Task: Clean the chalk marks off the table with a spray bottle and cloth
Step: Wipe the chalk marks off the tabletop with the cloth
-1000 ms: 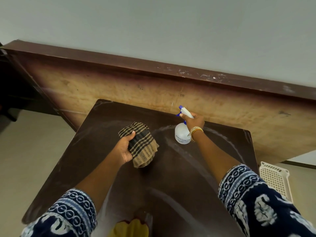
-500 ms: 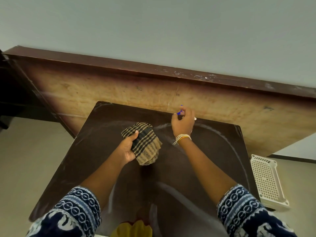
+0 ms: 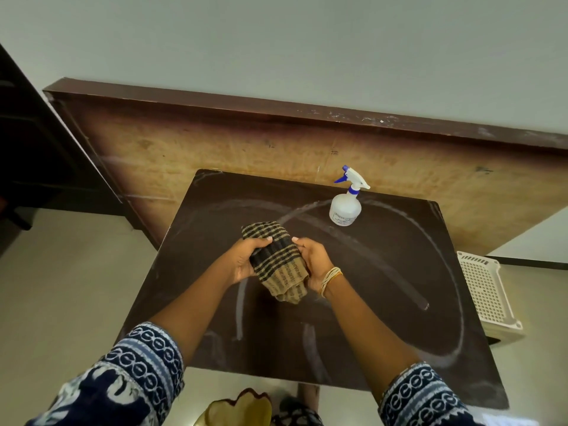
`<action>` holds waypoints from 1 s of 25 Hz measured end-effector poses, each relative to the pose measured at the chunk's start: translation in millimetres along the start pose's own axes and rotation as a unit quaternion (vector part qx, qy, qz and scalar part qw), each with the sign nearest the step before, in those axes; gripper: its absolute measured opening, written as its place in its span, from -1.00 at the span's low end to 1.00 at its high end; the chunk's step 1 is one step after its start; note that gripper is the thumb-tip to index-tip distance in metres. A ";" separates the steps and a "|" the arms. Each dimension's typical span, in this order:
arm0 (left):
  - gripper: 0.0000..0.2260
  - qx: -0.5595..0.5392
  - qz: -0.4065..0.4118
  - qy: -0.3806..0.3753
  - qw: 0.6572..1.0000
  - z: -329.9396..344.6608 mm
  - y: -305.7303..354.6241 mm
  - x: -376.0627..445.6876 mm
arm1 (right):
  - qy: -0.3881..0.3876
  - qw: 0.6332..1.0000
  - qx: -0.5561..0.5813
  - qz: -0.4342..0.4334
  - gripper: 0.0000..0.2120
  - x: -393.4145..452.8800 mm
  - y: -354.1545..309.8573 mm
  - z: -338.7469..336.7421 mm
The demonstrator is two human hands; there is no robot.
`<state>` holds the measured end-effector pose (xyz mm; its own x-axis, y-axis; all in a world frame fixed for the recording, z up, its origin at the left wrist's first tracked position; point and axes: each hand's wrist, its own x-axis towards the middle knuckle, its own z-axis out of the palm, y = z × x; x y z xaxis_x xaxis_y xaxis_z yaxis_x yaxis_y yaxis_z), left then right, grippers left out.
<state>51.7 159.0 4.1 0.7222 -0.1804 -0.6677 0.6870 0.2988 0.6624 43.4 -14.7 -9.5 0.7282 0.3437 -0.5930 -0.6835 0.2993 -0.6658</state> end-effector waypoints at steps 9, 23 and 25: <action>-0.81 0.140 0.052 0.063 0.987 -35.2 -17.7 -8.5 | 0.006 0.998 0.032 0.054 -0.71 -3.2 36.7 16.7; -0.90 0.464 0.156 0.264 0.831 -208.5 -71.2 -29.4 | 0.199 0.977 -0.075 0.035 -0.72 54.4 72.4 95.1; -0.91 0.477 0.154 0.258 0.826 -239.2 -76.2 -35.7 | 0.224 0.970 -0.094 0.030 -0.75 61.0 89.6 115.4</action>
<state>-45.6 366.8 -103.8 0.9131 0.2643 -0.3104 0.4057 -0.6634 0.6287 20.6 135.8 -53.1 0.6651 -0.0773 -0.7427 -0.7350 0.1082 -0.6694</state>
